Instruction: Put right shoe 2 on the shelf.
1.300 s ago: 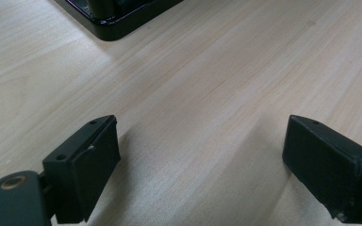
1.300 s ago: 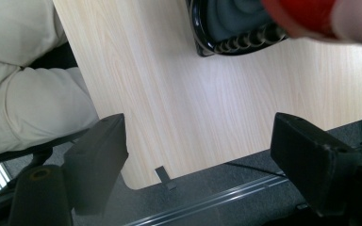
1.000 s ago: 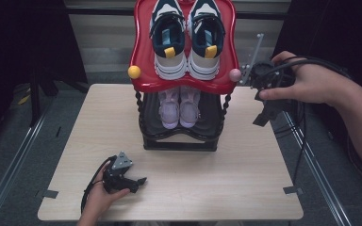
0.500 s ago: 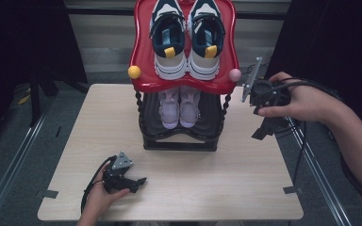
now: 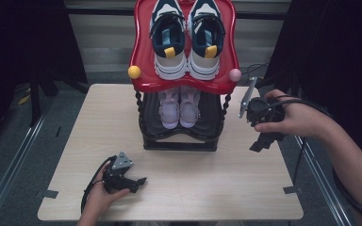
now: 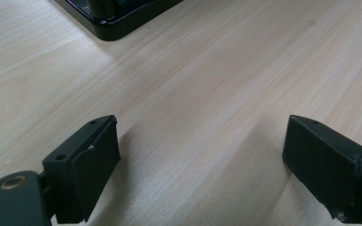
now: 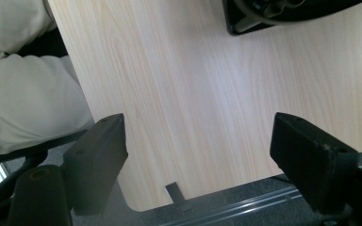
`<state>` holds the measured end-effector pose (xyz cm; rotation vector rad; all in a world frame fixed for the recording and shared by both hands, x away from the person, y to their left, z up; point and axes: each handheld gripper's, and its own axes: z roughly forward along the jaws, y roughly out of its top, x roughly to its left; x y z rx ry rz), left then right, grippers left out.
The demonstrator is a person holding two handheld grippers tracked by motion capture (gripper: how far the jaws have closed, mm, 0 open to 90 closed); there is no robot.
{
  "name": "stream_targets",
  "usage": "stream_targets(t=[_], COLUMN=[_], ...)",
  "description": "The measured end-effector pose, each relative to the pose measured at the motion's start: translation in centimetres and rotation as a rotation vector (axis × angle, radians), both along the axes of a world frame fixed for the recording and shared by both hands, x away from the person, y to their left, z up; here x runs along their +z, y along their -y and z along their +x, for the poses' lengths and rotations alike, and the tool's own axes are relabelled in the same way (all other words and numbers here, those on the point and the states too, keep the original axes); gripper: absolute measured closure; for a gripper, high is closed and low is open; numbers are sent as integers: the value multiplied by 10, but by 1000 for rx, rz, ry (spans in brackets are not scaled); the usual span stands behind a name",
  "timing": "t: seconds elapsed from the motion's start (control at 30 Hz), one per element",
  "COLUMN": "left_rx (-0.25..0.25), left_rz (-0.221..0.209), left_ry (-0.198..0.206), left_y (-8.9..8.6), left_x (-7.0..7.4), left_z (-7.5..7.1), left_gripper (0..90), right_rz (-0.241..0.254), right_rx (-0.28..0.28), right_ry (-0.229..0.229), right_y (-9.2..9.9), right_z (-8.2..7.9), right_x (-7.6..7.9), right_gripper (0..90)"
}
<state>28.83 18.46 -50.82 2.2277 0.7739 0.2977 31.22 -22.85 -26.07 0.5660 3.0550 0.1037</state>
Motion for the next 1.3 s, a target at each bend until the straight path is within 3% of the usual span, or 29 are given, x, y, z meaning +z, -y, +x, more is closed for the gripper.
stream_targets(t=[0.5, 0.57, 1.3], left_rx=[0, 0, 2], left_rz=[0, 0, -3], left_ry=[0, 0, 3], left_y=[0, 0, 0], left_x=[0, 0, 0], left_z=[0, 0, 0], left_gripper=[110, 110, 110], right_rz=[-4, -5, 22], right_rx=[18, 0, 4], right_ry=[-41, -52, -62], right_y=[2, 2, 13], right_z=[-1, -3, -4], right_x=[-42, -47, -91], right_gripper=[188, 188, 188])
